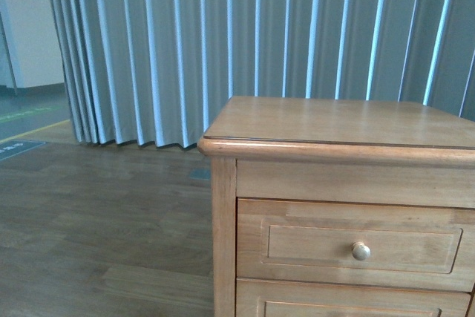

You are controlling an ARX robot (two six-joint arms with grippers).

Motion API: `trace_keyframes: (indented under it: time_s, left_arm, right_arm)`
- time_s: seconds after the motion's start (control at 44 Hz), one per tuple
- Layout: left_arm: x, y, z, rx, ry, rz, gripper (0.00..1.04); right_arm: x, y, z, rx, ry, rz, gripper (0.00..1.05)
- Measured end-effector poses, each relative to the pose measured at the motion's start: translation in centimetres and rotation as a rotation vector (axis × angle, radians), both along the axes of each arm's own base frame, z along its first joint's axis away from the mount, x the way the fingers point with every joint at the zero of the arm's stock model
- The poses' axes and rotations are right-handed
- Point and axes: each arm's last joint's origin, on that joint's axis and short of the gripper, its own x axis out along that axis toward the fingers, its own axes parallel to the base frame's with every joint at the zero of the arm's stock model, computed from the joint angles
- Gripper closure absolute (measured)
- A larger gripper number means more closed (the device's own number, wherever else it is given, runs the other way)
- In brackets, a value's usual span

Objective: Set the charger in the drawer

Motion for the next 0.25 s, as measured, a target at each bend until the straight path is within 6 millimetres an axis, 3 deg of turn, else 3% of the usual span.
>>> trace_keyframes:
  time_s: [0.091,0.25]
  left_arm:
    - [0.00,0.00,0.00,0.000,0.000,0.000,0.06]
    - [0.00,0.00,0.00,0.000,0.000,0.000,0.06]
  right_arm:
    - [0.00,0.00,0.00,-0.001,0.000,0.000,1.03]
    - [0.00,0.00,0.00,-0.001,0.000,0.000,0.68]
